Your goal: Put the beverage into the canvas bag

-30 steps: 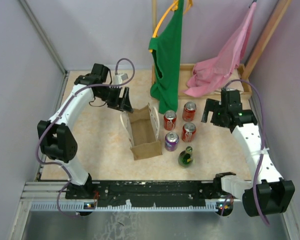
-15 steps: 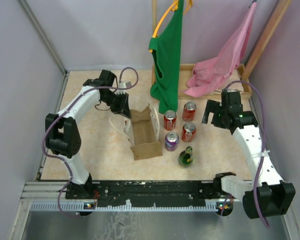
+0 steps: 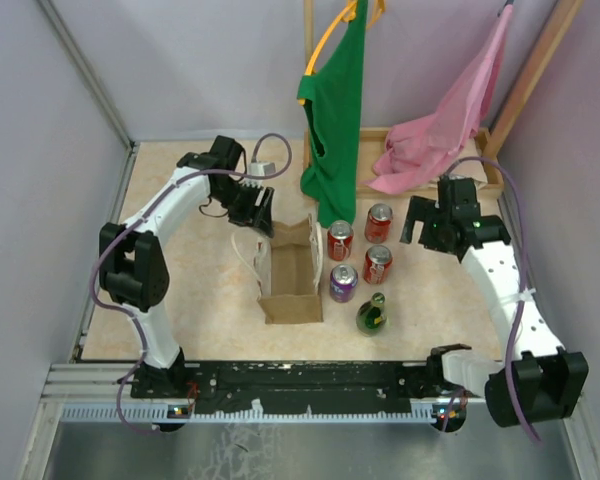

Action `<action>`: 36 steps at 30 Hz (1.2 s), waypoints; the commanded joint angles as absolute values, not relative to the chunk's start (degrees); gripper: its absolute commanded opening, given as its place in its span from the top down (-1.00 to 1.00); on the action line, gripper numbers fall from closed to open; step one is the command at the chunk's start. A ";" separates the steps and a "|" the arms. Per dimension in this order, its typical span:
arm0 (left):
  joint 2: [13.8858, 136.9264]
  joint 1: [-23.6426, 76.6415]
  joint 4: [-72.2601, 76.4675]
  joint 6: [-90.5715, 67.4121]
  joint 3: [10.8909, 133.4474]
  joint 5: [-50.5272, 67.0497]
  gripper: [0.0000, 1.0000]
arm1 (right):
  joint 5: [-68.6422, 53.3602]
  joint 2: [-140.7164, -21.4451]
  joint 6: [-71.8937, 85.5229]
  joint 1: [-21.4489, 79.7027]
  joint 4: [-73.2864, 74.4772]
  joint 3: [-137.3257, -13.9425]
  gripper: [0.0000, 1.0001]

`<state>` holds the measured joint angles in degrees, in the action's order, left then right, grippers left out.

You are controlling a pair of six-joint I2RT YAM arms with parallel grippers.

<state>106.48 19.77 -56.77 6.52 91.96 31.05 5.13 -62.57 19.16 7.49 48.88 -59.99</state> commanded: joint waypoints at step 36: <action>99.25 18.79 -46.63 0.65 94.05 33.01 -0.70 | 2.87 -107.68 14.77 15.20 66.31 -104.85 -0.84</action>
<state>100.90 19.09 -47.90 1.06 94.74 31.44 1.89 -103.33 16.10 13.93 62.94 -98.39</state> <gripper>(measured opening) 0.852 0.928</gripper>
